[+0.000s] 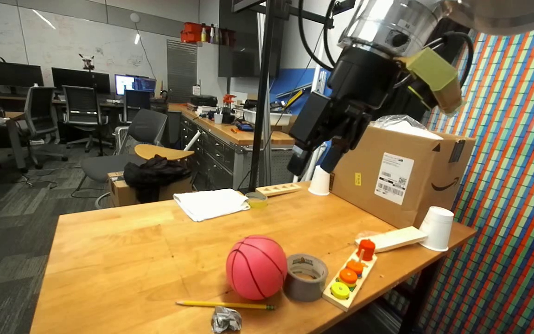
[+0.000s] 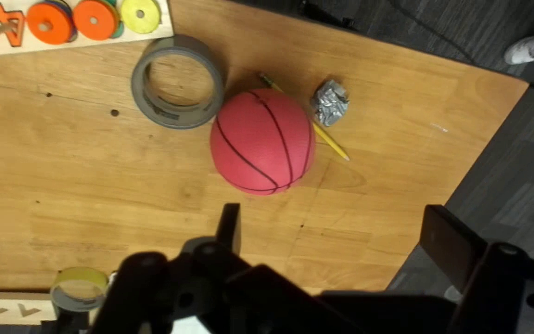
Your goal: Move the ball
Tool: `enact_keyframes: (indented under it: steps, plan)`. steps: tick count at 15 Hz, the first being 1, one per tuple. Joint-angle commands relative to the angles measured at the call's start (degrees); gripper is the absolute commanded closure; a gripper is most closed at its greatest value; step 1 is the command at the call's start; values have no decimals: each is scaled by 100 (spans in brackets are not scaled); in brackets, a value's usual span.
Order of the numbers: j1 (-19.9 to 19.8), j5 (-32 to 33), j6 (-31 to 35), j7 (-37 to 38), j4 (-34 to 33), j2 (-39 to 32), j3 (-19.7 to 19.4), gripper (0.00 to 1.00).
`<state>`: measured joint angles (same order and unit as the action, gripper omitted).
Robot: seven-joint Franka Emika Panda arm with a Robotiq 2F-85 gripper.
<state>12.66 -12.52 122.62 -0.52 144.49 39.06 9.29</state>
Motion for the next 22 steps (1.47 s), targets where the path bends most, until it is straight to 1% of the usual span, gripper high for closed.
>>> enact_keyframes:
  steps: [1, 4, 7, 8, 11, 12, 15, 17, 19, 22]
  plan:
    - [352, -239, 502, 143, -4, -366, 304, 0]
    - [641, -547, 909, 236, -64, -884, 469, 0]
    - [931, -965, 1295, 155, -212, -1505, 505, 0]
    - [1022, -1127, 1334, 138, -247, -1672, 503, 0]
    - [1381, -1978, 1363, -250, -284, -2134, 406, 0]
    - [1471, -2279, 1448, -524, -304, -2289, 404, 0]
    - [1513, -2911, 1623, -1358, -387, -2598, 458, 0]
    - [1460, -3179, 1702, -1911, -480, -2837, 494, 0]
    - [1385, -3355, 1693, -2327, -607, -3110, 525, 0]
    - [1263, -3429, 1621, -2772, -787, -3488, 577, 0]
